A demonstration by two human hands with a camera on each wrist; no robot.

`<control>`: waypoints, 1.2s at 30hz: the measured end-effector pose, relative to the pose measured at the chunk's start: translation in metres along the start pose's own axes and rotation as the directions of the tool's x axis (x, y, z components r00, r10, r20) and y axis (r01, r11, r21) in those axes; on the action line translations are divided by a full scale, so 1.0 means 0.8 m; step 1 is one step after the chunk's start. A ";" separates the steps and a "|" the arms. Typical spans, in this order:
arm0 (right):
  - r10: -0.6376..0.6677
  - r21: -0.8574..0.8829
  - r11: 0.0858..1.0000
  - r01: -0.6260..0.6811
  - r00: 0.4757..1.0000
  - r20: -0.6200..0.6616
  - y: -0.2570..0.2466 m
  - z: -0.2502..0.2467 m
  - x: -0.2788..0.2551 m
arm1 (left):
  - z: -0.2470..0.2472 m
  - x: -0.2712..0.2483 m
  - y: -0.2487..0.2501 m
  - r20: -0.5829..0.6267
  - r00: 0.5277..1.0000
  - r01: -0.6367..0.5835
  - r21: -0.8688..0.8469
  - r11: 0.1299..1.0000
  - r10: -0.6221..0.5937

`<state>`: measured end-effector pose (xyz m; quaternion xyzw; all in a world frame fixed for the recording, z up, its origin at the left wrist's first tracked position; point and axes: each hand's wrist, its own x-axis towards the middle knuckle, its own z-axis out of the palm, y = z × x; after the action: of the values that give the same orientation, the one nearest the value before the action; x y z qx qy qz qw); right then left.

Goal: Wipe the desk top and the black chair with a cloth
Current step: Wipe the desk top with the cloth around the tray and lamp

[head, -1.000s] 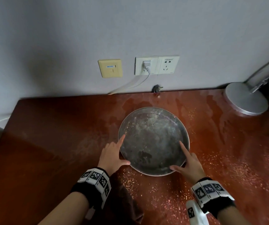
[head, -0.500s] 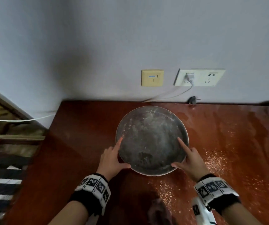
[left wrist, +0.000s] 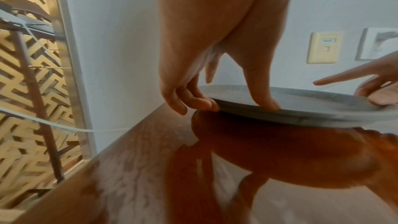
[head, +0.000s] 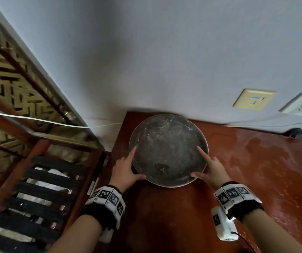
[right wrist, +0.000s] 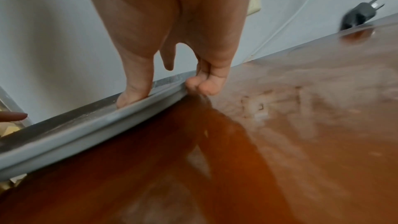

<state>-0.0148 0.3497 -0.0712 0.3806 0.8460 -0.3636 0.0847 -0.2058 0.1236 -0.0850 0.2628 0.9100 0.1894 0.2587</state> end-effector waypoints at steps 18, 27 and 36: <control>0.056 -0.005 0.998 -0.058 0.987 -0.148 0.032 0.005 -0.072 | 0.001 -0.041 0.014 -0.112 0.943 -0.284 0.224 0.932 0.314; 0.043 -0.007 0.999 -0.047 0.961 -0.274 0.138 0.020 -0.221 | 0.105 -0.119 0.096 0.323 0.766 -0.632 0.218 0.744 0.557; -0.137 -0.090 0.989 0.115 0.947 -0.291 0.204 0.076 -0.330 | 0.167 -0.157 0.128 0.453 0.713 -0.673 0.229 0.703 0.535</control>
<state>0.2760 0.2271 -0.0938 0.3727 0.8843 -0.2765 -0.0526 0.0006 0.1602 -0.0949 0.6253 0.7261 0.0353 0.2837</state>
